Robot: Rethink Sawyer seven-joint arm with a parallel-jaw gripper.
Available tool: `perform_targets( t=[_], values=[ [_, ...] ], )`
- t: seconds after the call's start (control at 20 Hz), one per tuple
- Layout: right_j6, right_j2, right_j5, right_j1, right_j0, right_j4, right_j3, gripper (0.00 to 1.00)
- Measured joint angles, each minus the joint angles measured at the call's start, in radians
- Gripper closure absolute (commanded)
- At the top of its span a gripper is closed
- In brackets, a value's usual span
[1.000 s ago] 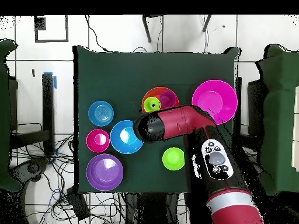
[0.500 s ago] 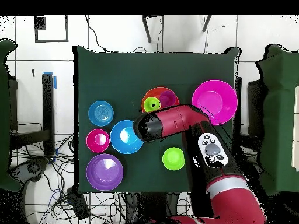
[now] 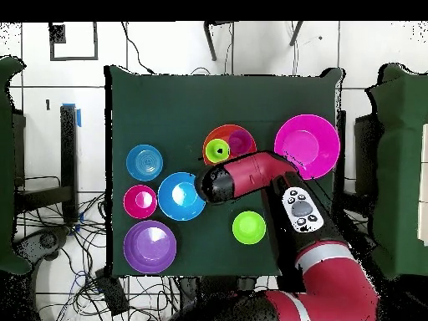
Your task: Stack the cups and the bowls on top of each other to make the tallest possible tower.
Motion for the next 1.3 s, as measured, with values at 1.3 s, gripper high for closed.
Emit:
perform_targets(
  t=[1.3],
  values=[
    [0.0, 0.05, 0.0, -0.081, -0.021, -0.032, -0.011, 0.0]
  ],
)
